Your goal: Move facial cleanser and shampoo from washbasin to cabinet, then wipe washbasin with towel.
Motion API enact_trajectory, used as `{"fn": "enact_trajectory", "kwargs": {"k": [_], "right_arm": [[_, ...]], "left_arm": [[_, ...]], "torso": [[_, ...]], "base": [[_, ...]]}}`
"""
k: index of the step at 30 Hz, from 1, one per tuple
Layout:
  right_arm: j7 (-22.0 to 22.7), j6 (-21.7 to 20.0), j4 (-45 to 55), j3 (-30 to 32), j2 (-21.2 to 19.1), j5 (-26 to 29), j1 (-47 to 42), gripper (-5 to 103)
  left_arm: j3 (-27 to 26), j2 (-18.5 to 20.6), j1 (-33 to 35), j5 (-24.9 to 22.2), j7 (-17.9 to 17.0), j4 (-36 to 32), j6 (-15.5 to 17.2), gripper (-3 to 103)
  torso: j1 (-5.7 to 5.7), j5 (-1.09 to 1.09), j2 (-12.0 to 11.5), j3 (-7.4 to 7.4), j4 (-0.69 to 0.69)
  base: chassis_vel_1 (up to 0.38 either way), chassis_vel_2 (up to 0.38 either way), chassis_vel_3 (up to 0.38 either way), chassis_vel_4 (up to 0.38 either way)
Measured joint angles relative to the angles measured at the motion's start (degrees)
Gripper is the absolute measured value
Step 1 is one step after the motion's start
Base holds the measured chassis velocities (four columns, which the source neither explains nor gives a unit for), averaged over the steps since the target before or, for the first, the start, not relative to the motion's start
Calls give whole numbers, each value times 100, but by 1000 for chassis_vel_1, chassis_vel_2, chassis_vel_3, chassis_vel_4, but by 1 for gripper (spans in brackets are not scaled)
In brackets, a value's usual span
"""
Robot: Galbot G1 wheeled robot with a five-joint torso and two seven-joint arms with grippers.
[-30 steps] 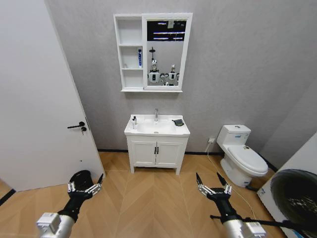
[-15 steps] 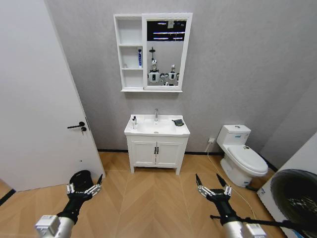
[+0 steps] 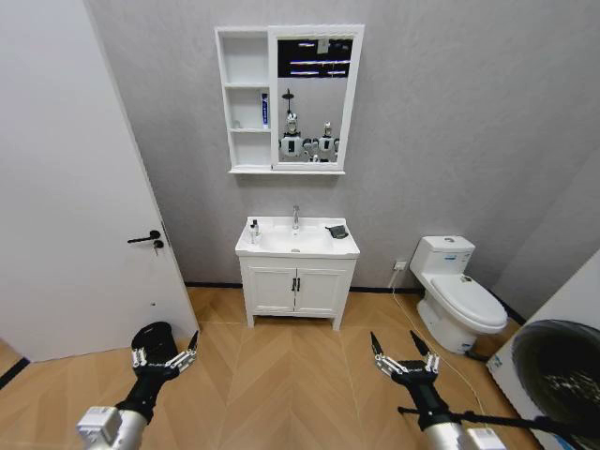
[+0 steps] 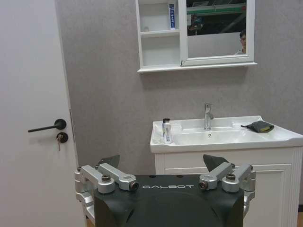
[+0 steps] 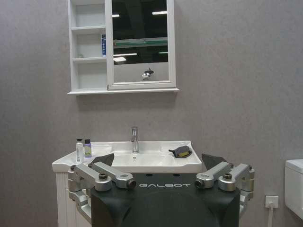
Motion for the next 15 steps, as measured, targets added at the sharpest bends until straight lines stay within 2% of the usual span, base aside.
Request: {"fn": "enact_trajectory", "kwargs": {"k": [8, 15], "right_arm": [[-91, 74, -4, -23, 6, -51, -9, 100], [-94, 83, 18, -24, 24, -73, -56, 100]], "left_arm": [[35, -48, 9, 35, 0, 27, -19, 97], [70, -94, 12, 80, 12, 54, -36, 97]], "torso": [[0, 0, -1, 0, 1], [1, 1, -1, 1, 0]], "base": [[-95, 104, 92, -105], [-232, 208, 210, -208]]}}
